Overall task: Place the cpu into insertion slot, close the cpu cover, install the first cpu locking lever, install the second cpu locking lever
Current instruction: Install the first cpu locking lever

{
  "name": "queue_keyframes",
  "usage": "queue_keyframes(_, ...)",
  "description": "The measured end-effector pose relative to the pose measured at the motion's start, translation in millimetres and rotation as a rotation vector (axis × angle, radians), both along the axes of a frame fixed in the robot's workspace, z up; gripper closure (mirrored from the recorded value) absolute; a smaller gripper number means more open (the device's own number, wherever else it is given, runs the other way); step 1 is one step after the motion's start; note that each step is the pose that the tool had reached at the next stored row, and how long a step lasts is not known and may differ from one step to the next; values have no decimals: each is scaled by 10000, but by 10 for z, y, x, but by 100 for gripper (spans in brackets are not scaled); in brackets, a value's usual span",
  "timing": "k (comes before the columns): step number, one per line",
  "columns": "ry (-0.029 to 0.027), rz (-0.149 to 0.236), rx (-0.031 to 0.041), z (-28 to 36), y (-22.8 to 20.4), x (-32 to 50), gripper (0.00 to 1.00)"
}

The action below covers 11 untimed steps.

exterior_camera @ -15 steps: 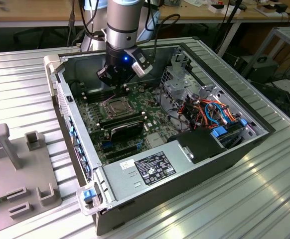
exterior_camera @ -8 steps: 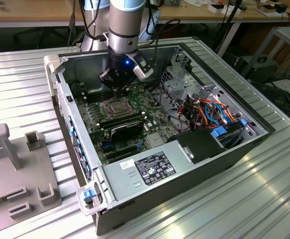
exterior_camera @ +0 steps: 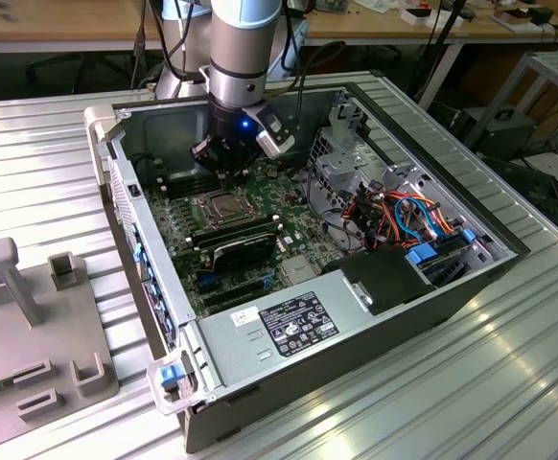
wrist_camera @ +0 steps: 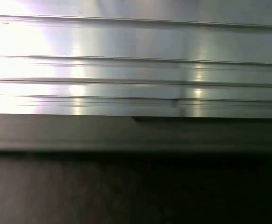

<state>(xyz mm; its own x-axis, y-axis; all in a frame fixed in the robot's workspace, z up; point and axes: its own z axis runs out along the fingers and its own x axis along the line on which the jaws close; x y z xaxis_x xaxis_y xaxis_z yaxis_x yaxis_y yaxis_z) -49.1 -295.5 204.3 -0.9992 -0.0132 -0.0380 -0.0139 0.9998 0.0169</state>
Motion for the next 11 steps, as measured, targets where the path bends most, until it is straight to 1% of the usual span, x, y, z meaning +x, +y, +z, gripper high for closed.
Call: queue_keyframes(11,1,0,0,-6,0,1,89)
